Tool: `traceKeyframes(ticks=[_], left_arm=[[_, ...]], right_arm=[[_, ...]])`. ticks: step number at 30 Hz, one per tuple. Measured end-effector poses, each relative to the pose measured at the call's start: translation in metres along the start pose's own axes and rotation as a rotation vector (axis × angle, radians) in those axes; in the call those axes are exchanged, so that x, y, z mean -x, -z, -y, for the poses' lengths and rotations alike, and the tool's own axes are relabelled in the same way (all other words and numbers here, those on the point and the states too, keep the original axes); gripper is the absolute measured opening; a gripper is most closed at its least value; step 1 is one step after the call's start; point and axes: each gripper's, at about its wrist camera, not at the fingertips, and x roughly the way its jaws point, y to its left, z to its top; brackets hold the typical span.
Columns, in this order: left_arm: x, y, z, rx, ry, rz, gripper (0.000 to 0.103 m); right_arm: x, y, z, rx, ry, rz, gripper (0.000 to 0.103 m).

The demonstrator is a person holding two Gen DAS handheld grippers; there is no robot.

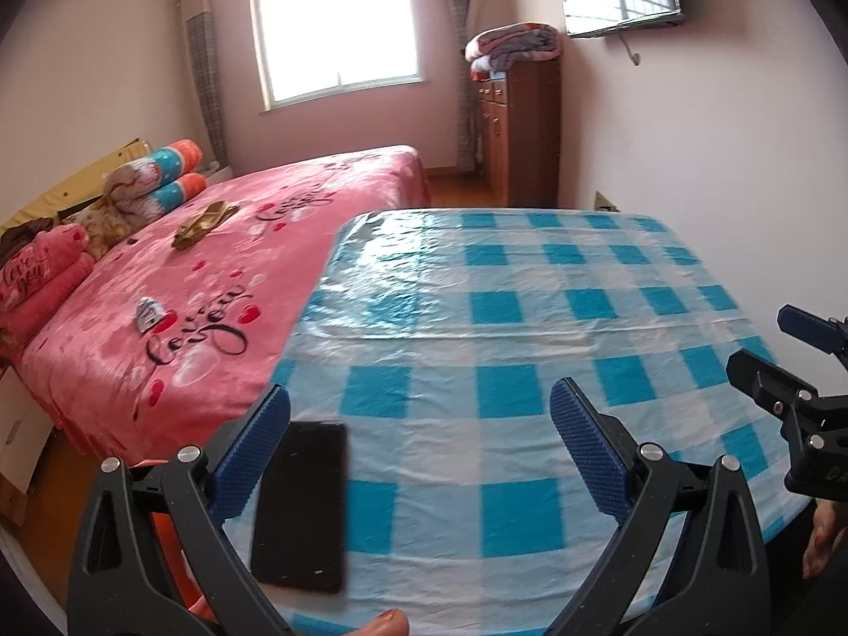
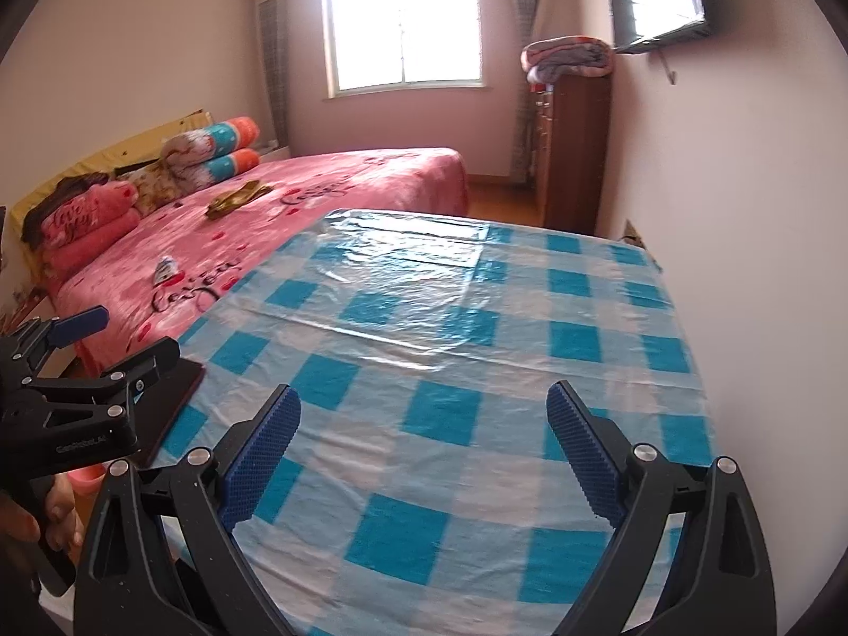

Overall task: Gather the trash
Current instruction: 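Return both tools from the bucket to the table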

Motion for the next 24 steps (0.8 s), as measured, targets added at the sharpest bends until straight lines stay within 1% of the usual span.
traceKeyframes(ticks=[8, 14, 24], left_arm=[[0.003, -0.011, 0.031, -0.026, 0.048, 0.026, 0.099], [0.008, -0.016, 0.047, -0.038, 0.067, 0.045, 0.099], [0.013, -0.025, 0.056, -0.041, 0.079, 0.069, 0.099]], right_arm=[[0.016, 0.005, 0.028, -0.047, 0.059, 0.021, 0.094], [0.027, 0.009, 0.046, -0.081, 0.09, 0.032, 0.094], [0.038, 0.009, 0.06, -0.108, 0.118, 0.05, 0.094]])
